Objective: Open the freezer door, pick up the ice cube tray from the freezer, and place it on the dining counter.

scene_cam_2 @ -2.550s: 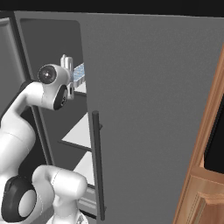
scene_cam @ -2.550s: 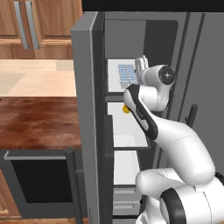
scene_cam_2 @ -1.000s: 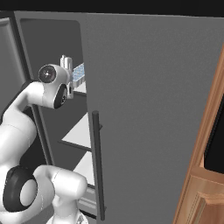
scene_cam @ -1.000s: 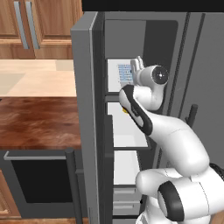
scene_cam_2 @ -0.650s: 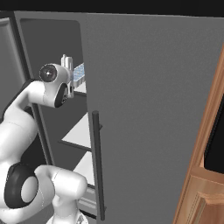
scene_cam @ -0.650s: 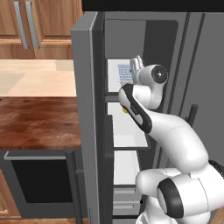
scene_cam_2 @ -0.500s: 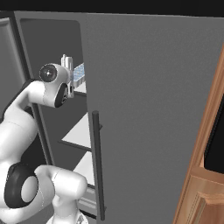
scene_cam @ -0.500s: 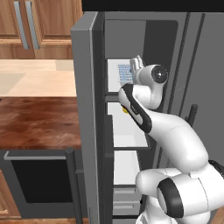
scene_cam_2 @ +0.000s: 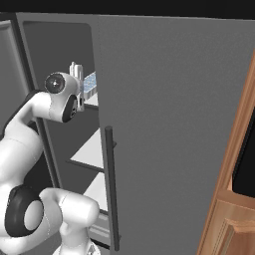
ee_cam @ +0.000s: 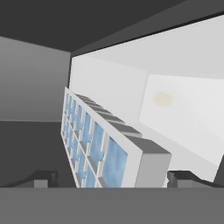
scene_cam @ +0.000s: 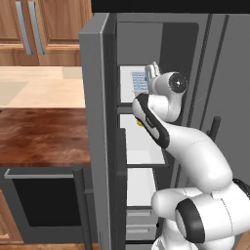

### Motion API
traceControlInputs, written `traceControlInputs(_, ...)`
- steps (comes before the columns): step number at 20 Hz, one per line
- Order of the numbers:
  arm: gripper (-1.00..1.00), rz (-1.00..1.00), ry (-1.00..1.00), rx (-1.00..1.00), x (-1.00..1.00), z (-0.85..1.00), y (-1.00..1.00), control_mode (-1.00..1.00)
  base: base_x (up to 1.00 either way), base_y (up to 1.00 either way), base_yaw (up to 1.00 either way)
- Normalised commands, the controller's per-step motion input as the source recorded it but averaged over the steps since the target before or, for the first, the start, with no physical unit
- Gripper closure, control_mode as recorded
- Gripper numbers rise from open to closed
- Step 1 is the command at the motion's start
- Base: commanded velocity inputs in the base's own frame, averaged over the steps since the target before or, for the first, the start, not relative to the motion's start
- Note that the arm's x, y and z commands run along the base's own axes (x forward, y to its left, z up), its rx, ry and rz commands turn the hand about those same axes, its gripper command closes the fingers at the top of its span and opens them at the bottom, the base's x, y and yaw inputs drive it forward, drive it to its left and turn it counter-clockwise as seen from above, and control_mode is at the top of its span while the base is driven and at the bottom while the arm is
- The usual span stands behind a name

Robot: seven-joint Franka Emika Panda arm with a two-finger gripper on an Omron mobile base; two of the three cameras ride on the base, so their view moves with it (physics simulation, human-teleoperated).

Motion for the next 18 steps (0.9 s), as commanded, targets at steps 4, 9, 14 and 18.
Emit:
traceControlInputs(4, 1.0, 0.0, 0.0, 0.0, 0.0, 0.0, 0.0, -1.0, 0.0, 0.0, 0.0)
traceControlInputs(9, 1.0, 0.0, 0.0, 0.0, 0.0, 0.0, 0.0, -1.0, 0.0, 0.0, 0.0)
traceControlInputs(14, 1.0, 0.0, 0.0, 0.0, 0.0, 0.0, 0.0, -1.0, 0.0, 0.0, 0.0)
traceControlInputs(18, 1.0, 0.0, 0.0, 0.0, 0.0, 0.0, 0.0, -1.0, 0.0, 0.0, 0.0)
